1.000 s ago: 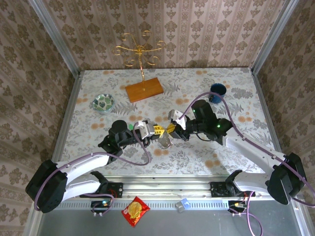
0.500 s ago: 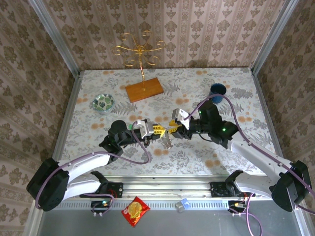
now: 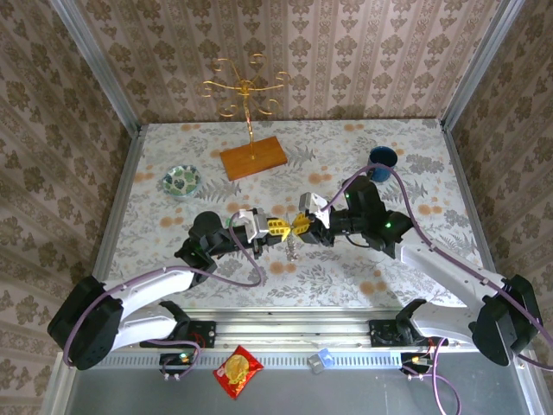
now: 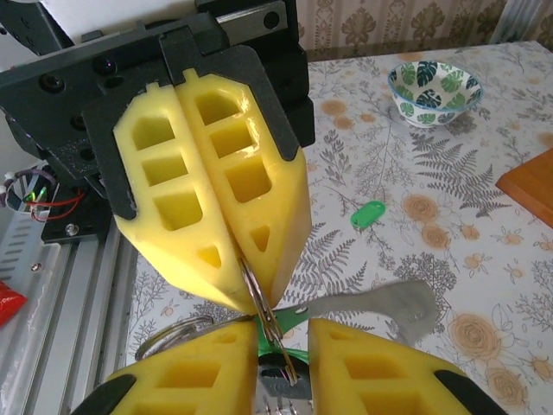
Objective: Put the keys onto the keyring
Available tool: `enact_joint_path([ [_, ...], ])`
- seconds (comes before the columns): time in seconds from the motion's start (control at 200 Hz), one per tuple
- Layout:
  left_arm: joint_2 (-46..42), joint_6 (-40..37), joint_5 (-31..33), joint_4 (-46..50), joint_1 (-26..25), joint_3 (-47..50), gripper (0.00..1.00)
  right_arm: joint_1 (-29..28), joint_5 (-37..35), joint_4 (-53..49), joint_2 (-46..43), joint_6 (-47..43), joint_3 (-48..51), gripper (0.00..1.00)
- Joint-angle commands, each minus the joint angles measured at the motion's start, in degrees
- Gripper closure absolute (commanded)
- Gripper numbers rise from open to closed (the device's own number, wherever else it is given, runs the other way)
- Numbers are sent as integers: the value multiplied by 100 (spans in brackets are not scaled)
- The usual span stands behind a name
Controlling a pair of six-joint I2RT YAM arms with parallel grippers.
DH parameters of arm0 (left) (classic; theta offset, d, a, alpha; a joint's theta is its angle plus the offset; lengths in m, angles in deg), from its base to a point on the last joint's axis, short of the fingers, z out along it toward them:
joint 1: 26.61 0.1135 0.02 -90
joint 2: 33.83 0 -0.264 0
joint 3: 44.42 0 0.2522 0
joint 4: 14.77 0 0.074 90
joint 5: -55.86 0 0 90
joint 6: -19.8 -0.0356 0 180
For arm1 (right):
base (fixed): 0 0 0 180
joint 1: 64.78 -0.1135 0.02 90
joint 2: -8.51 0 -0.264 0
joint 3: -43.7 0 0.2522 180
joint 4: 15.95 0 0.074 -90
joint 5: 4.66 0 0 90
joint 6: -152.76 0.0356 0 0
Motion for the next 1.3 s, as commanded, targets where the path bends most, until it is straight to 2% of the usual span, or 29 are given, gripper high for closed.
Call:
enact_joint_path([
  [0.0, 75, 245, -174, -558, 0, 51, 100, 5, 268, 324, 61, 26, -193, 78],
  [0.16, 89, 289, -180, -639, 20, 105, 100, 5, 311, 336, 43, -26, -223, 82],
  [0.24, 84, 309, -198, -653, 37, 118, 100, 3, 351, 293, 52, -56, -244, 88],
  [0.315, 77, 325, -180, -670, 69, 141, 100, 5, 385, 178, 61, -124, -285, 100],
  [0.375, 47, 322, -107, -647, 93, 157, 100, 5, 380, 19, 60, -228, -348, 100],
  [0.43, 0, 253, -56, -502, 96, 153, 88, 5, 333, -201, 61, -349, -423, 100],
  [0.465, -45, 187, 31, -381, 91, 151, 73, 5, 276, -362, 69, -449, -490, 100],
  [0.485, -72, 155, 80, -305, 90, 141, 68, 5, 236, -486, 70, -518, -535, 100],
  [0.57, -225, -130, 180, 165, 90, 102, 62, -8, -13, -1066, 134, -815, -796, 100],
  [0.64, -372, -440, 403, 854, 84, -21, 62, -66, -334, -1593, 219, -1101, -1034, 100],
  [0.795, -517, -1146, 402, 2228, 44, -438, 67, -342, -1316, -2666, 516, -1753, -1552, 100],
  [0.89, -543, -1276, 426, 2383, 54, -517, 68, -453, -1512, -2986, 630, -1962, -1785, 100],
  [1.04, -493, -1379, 384, 2560, 53, -624, 73, -646, -1635, -3060, 691, -2074, -1941, 100],
  [1.295, -429, -1407, 317, 2579, 46, -677, 76, -944, -1901, -3103, 942, -2109, -2210, 100],
])
